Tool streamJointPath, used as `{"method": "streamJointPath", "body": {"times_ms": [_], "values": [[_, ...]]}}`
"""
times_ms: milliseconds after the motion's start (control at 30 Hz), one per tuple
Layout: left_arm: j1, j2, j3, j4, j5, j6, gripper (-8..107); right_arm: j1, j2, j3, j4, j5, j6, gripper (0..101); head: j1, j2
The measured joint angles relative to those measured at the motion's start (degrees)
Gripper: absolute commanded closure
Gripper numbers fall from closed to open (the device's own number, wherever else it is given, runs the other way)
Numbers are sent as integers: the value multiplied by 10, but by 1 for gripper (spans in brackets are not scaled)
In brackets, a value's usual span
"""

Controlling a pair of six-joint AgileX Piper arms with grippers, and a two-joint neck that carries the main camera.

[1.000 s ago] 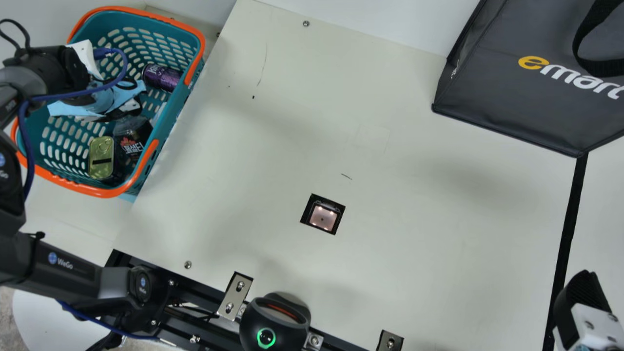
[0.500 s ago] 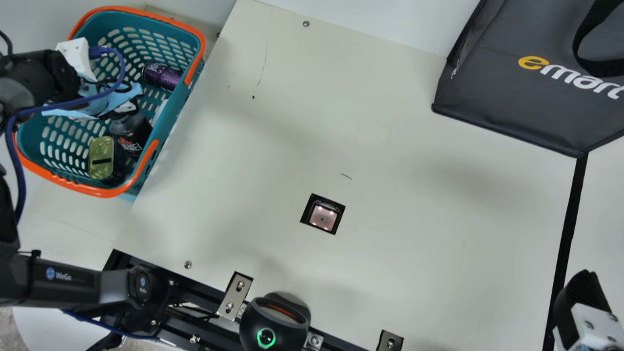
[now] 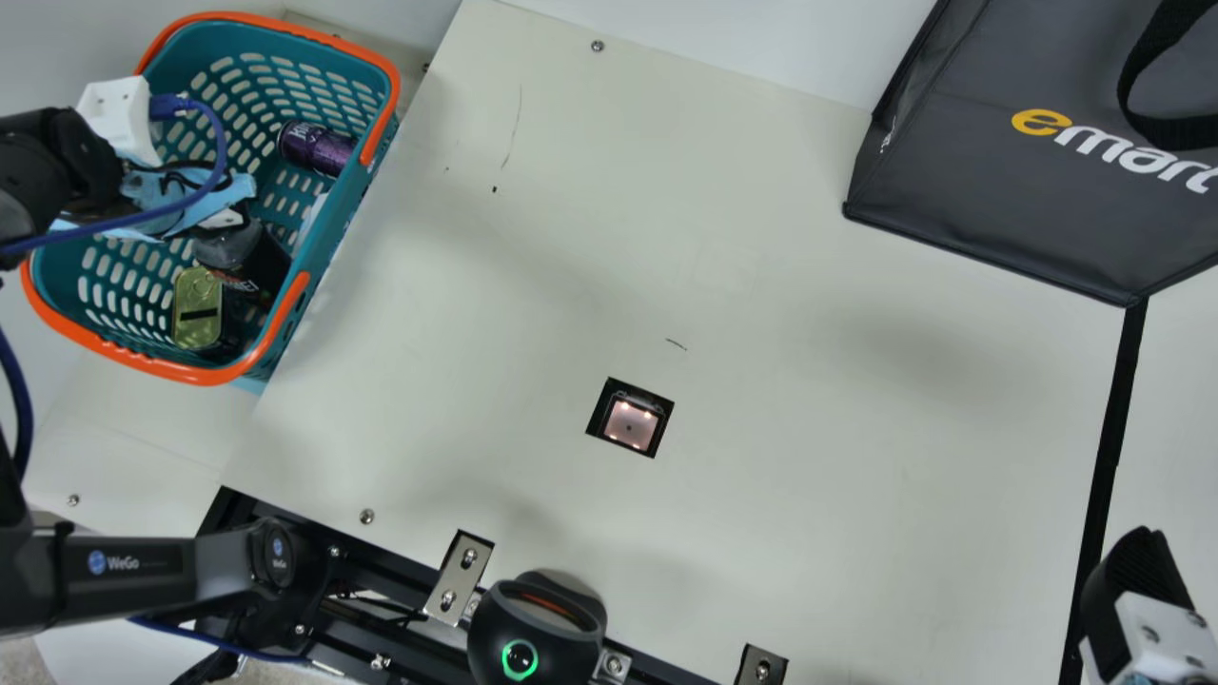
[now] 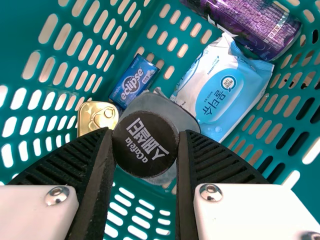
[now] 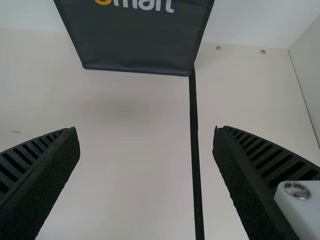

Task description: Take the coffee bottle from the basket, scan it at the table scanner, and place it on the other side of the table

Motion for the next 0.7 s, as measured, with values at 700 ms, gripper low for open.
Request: {"method": "streamJointPath", "body": {"times_ms": [700], "values": [[27,-62,-17,-48,55,71,107,0,0,0,0,0,0,6,0,0]]}}
